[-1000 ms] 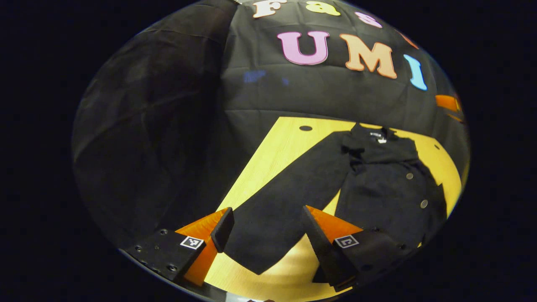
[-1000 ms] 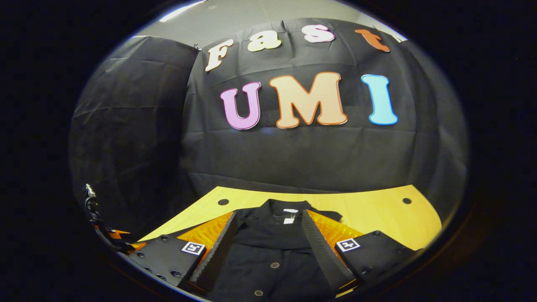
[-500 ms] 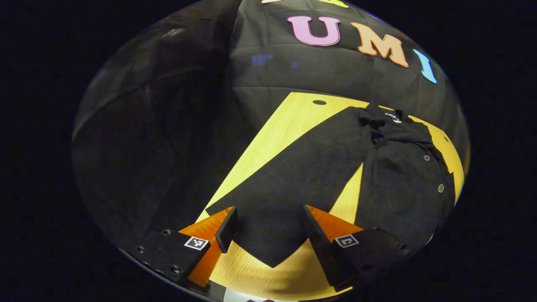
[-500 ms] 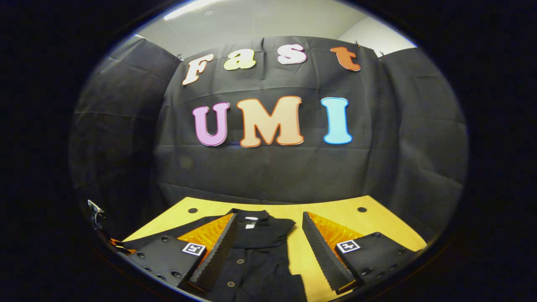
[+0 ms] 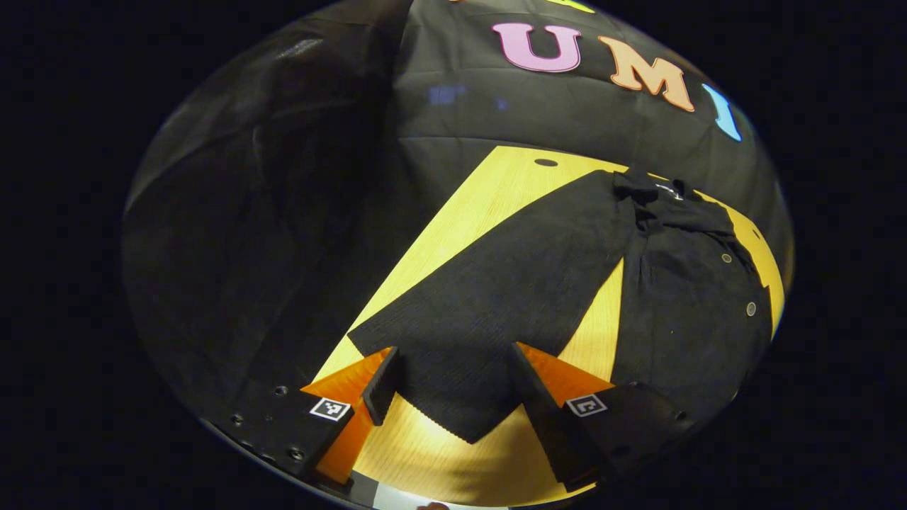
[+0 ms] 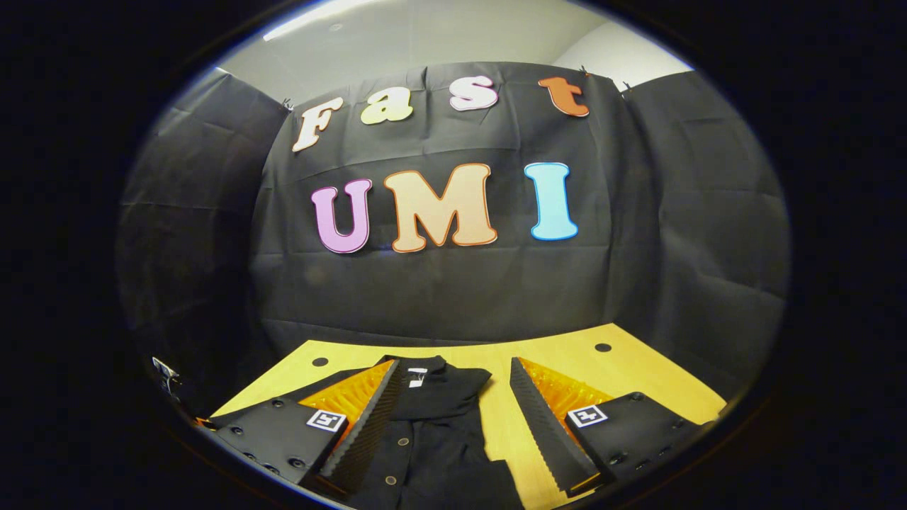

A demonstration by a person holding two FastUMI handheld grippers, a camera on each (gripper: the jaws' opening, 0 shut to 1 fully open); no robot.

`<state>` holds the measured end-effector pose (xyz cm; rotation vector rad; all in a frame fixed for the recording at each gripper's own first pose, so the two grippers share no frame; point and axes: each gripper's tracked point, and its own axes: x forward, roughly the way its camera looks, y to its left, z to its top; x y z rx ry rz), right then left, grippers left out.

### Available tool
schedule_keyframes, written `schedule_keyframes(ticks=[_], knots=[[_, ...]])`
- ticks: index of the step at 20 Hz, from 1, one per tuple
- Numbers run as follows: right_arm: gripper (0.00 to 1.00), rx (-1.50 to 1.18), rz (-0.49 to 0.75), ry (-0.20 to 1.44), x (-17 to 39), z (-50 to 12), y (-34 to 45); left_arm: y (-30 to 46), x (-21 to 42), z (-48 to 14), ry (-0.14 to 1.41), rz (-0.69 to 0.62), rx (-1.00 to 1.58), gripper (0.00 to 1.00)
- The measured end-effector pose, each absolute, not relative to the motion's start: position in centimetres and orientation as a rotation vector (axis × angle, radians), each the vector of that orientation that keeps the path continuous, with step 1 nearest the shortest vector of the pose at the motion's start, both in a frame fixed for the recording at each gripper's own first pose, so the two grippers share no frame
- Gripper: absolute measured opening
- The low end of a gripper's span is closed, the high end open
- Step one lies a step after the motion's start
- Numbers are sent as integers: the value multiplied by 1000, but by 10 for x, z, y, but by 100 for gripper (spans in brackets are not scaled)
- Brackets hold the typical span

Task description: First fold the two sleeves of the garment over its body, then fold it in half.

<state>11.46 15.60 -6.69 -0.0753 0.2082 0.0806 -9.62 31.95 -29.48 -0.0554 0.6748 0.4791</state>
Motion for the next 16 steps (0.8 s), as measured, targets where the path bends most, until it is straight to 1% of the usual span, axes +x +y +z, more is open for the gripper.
schedule_keyframes(ticks=[1, 2, 4, 5, 6, 7, 9, 10, 11, 12, 13, 14, 16], knots=[[97, -79, 85, 211, 113, -69, 158, 317, -95, -292, 658, 476, -76, 95], [97, -88, 90, 209, 112, -69, 159, 316, -94, -295, 660, 476, -74, 93], [97, -106, 104, 211, 108, -71, 163, 306, -90, -298, 675, 447, -54, 82], [97, -110, 109, 215, 105, -72, 163, 301, -88, -299, 683, 436, -42, 69], [94, -109, 111, 218, 103, -71, 163, 297, -84, -299, 687, 425, -32, 55], [94, -104, 108, 219, 101, -72, 161, 295, -81, -300, 698, 424, -28, 36], [94, -83, 101, 220, 97, -71, 159, 293, -79, -299, 730, 433, -33, 18], [94, -75, 99, 223, 95, -72, 158, 291, -80, -299, 744, 431, -42, 14], [94, -73, 94, 225, 93, -73, 156, 290, -79, -299, 747, 424, -54, 9], [97, -78, 89, 227, 90, -74, 154, 291, -82, -298, 737, 427, -70, 6], [97, -86, 83, 227, 87, -74, 151, 292, -82, -296, 721, 430, -87, 0], [94, -93, 79, 225, 85, -72, 149, 292, -83, -294, 710, 431, -96, 0], [94, -95, 71, 222, 80, -71, 147, 292, -83, -293, 704, 439, -110, 0]])
